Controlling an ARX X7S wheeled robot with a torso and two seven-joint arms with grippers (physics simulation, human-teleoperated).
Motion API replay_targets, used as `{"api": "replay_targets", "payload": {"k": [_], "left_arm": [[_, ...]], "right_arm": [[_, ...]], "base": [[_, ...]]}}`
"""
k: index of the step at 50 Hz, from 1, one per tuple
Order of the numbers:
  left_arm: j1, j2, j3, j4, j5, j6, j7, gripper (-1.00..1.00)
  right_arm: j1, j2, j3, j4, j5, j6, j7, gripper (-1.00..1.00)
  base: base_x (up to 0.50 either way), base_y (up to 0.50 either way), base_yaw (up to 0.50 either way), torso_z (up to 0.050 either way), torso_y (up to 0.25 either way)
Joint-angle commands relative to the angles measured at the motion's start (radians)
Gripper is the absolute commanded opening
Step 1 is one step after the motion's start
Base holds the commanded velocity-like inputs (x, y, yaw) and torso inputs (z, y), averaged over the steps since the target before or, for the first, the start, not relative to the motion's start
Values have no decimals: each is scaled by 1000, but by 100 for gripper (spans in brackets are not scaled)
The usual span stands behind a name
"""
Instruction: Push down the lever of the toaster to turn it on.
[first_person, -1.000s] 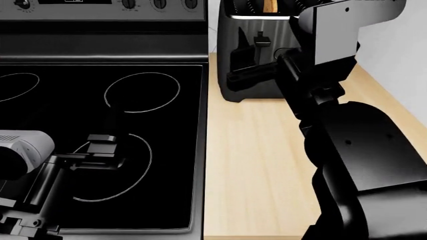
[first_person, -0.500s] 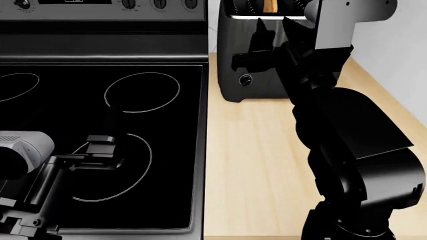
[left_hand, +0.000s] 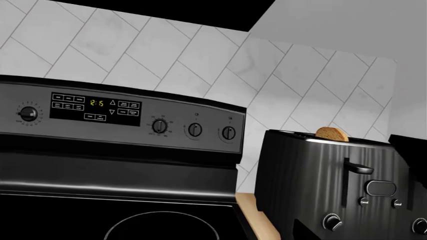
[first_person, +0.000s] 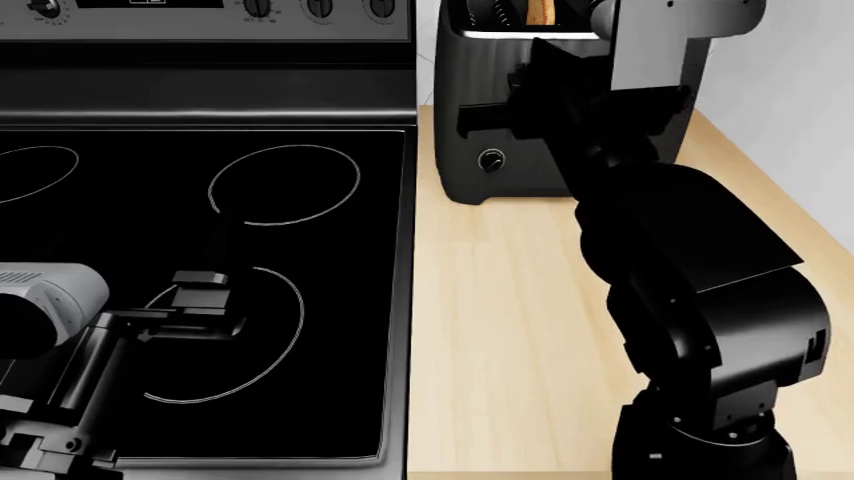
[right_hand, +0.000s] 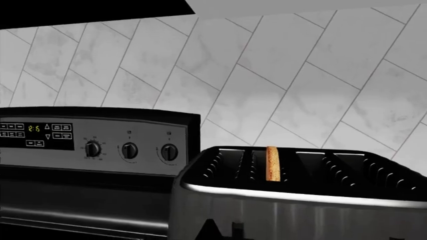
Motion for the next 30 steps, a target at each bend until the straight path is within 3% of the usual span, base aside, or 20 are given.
{"api": "replay_targets", "payload": {"k": [1, 30], "left_arm": [[3, -6, 2, -1, -2, 7, -4, 100], [4, -14, 18, -12, 9, 24, -2, 100]], "right_arm": [[32, 10, -36, 57, 16, -11, 9, -100], [30, 64, -36, 113, 33, -17, 39, -100]], "base": [[0, 0, 0, 0, 0], [0, 0, 0, 0, 0]]}}
